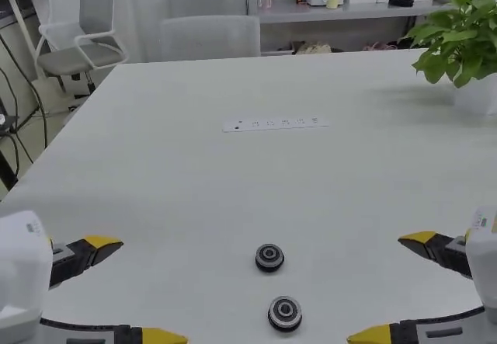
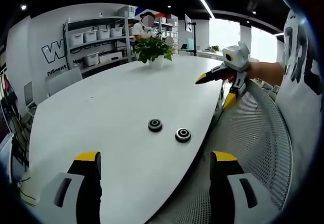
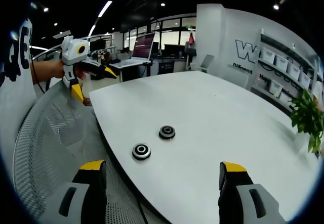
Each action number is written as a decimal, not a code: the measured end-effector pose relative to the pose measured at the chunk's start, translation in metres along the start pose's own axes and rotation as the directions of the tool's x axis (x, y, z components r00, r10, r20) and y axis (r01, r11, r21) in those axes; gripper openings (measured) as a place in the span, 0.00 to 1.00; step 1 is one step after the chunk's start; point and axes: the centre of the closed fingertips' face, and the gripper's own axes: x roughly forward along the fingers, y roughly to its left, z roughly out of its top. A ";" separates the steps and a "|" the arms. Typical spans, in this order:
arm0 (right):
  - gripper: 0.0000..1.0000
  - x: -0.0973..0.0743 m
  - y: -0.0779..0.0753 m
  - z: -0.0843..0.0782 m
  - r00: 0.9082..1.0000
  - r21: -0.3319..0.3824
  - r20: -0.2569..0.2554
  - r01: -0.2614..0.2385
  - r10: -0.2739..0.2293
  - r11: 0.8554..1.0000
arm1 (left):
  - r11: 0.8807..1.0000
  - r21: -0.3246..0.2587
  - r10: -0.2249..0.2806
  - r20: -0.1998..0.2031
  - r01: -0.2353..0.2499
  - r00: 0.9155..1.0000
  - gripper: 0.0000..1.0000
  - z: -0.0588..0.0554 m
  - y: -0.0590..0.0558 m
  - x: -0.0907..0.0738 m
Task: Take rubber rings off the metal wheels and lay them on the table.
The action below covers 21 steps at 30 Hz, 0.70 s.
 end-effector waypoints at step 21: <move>0.88 0.010 -0.014 0.011 1.000 -0.072 0.004 -0.006 0.006 0.997 | 0.998 0.050 -0.024 -0.030 0.026 0.999 0.83 0.005 0.003 0.016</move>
